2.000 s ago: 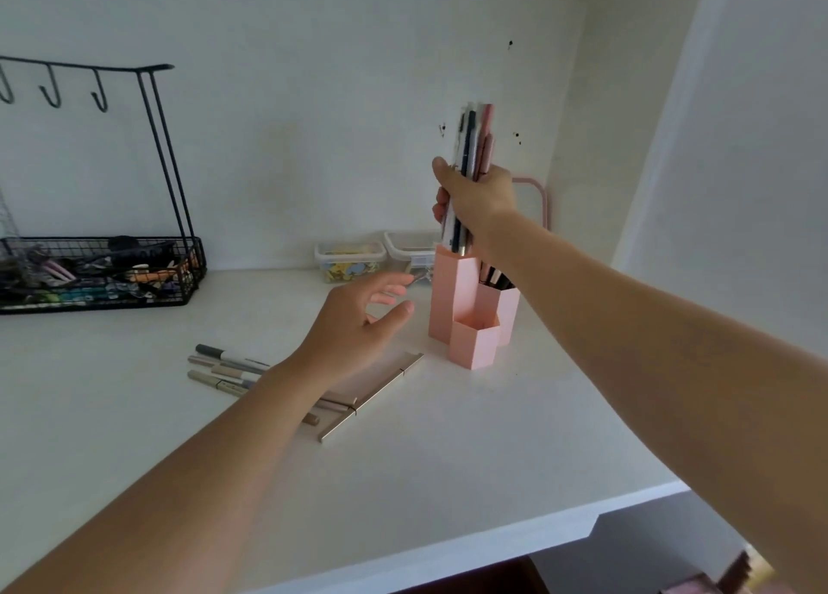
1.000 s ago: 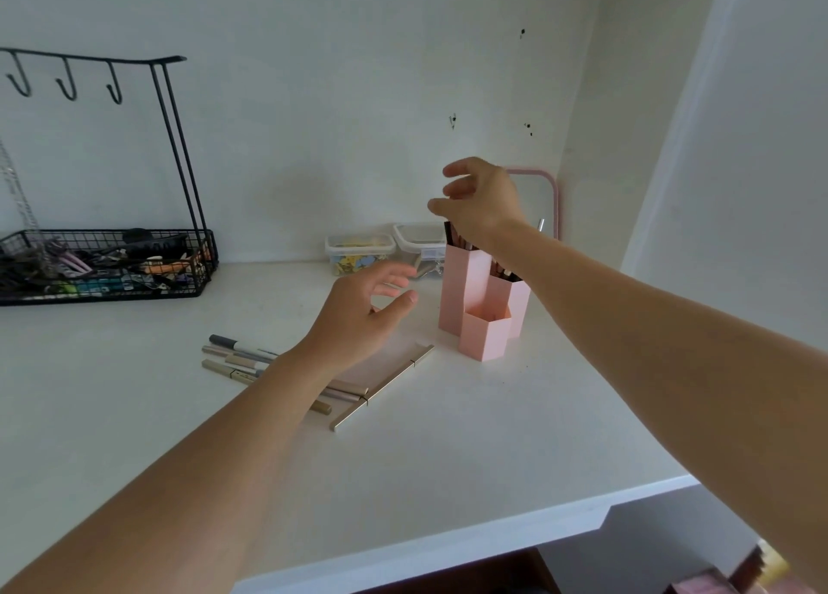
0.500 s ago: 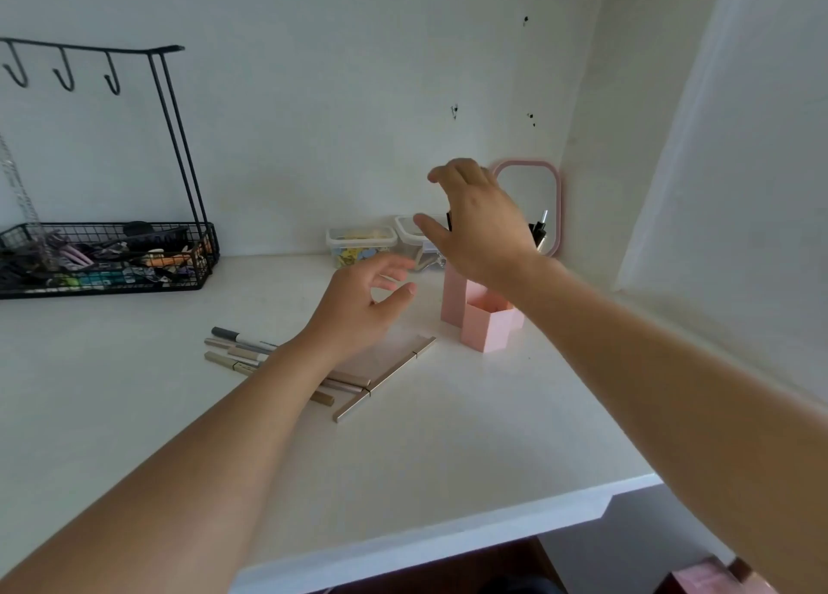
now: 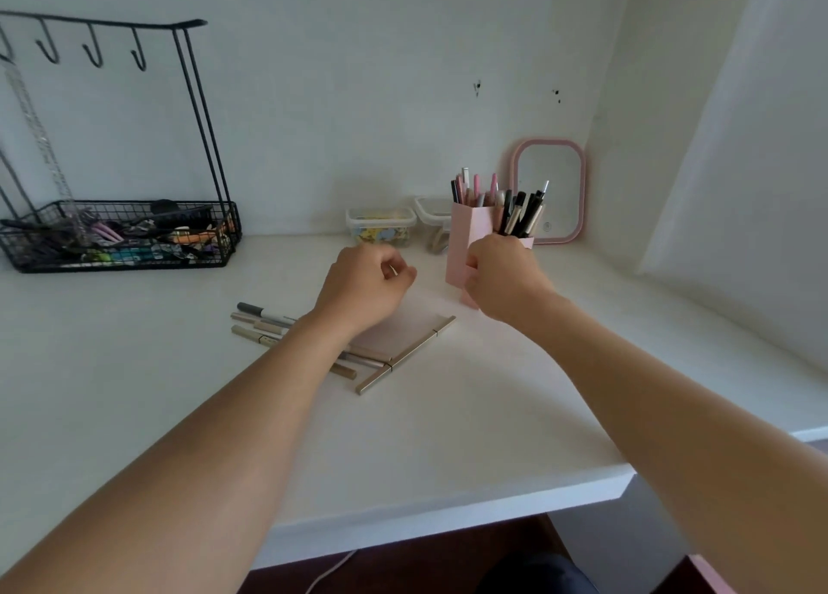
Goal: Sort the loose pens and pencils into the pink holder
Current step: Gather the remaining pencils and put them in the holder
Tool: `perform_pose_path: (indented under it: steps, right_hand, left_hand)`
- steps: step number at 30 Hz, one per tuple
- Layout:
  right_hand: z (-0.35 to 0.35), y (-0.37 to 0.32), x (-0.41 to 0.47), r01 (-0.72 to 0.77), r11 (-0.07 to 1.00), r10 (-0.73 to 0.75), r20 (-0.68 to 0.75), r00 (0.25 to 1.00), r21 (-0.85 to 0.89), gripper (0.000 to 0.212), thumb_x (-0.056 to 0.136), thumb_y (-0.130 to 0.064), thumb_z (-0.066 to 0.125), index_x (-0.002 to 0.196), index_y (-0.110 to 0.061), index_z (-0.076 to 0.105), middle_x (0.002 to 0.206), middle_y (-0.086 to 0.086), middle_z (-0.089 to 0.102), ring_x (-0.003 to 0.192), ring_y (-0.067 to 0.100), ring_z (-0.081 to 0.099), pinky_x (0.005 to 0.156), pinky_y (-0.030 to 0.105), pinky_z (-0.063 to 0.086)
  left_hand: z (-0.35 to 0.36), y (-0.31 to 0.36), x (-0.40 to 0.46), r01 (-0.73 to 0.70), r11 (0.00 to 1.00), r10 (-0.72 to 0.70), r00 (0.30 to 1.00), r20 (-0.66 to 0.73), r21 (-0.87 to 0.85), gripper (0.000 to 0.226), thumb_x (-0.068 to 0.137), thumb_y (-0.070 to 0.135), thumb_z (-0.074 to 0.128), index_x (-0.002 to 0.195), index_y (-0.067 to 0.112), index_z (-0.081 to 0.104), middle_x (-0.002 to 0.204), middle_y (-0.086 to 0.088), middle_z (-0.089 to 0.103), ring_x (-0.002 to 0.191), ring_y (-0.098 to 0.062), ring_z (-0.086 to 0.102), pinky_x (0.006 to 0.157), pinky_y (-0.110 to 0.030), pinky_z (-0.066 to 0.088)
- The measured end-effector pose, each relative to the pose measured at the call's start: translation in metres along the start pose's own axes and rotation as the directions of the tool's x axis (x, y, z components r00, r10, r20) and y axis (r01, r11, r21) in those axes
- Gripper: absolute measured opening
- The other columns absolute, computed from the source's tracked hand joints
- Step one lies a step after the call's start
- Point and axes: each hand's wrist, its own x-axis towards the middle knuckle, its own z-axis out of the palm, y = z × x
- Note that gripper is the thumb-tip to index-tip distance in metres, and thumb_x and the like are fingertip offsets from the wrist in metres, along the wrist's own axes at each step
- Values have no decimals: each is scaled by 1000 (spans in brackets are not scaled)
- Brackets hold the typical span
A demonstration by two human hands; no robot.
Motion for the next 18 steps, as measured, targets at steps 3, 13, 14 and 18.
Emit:
perform_pose_path:
  steps: [3, 13, 14, 18]
  right_hand:
    - [0, -16, 5, 51, 997, -44, -133, 990, 51, 19, 82, -8, 61, 101, -11, 61, 95, 7, 60, 86, 33, 62, 65, 33, 46]
    - [-8, -49, 24, 203, 864, -491, 685, 537, 460, 48, 60, -28, 88, 104, -30, 70, 106, -7, 69, 95, 7, 64, 87, 21, 49]
    - [-6, -45, 24, 239, 868, -495, 709, 502, 436, 50, 58, -29, 89, 103, -30, 68, 106, -7, 67, 94, 7, 62, 83, 18, 47]
    - [-2, -38, 22, 358, 881, -466, 708, 531, 311, 36, 59, -33, 93, 87, -37, 72, 98, -11, 64, 90, 8, 58, 80, 22, 45]
  left_hand:
    - [-1, -2, 0, 49, 998, -49, 999, -15, 44, 13, 87, 34, 67, 75, 29, 66, 66, 12, 58, 69, -16, 58, 60, -25, 36]
    - [-30, -21, 7, 361, 889, -418, 891, -178, -282, 17, 88, 25, 63, 79, 17, 75, 74, 2, 73, 71, -15, 65, 67, -26, 50]
    - [-30, -21, 8, 345, 881, -413, 895, -171, -323, 17, 88, 25, 64, 77, 17, 75, 70, 3, 72, 65, -12, 63, 63, -24, 48]
    - [-39, -13, 10, 327, 863, -370, 928, -41, -385, 16, 88, 29, 65, 79, 20, 75, 67, 4, 71, 58, -8, 59, 49, -15, 43]
